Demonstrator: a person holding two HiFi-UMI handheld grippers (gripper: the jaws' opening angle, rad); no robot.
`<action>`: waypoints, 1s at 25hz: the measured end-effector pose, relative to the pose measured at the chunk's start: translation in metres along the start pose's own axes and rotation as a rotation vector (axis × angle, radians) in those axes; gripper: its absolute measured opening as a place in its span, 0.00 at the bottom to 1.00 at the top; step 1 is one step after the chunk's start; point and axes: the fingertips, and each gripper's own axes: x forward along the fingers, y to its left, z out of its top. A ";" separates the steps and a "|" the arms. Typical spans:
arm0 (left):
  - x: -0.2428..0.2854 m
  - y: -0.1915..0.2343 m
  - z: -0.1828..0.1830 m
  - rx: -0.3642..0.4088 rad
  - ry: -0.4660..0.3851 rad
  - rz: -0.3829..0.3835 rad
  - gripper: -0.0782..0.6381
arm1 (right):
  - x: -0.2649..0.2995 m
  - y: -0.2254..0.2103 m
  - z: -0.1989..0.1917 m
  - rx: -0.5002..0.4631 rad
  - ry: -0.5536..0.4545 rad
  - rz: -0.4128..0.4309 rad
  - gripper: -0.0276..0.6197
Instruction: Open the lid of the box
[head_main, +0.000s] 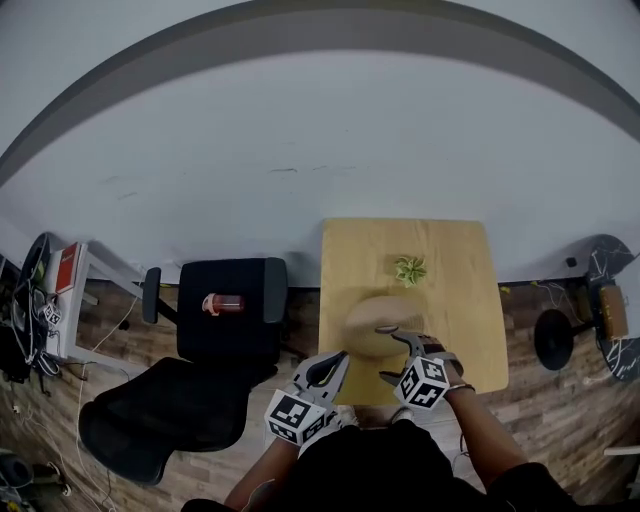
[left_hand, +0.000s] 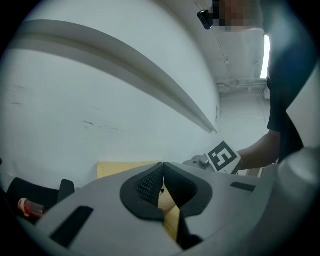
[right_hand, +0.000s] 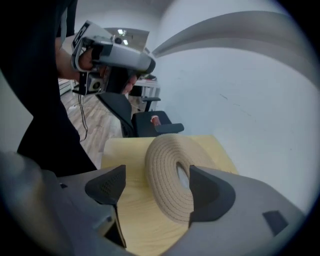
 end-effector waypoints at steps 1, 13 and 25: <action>-0.001 0.003 0.001 -0.005 -0.003 0.013 0.14 | 0.005 0.000 -0.003 -0.027 0.034 0.019 0.69; -0.014 0.010 -0.010 -0.077 -0.009 0.163 0.14 | 0.056 -0.004 -0.029 -0.201 0.201 0.179 0.68; -0.032 0.016 -0.022 -0.108 -0.008 0.267 0.14 | 0.071 -0.005 -0.037 -0.274 0.249 0.228 0.56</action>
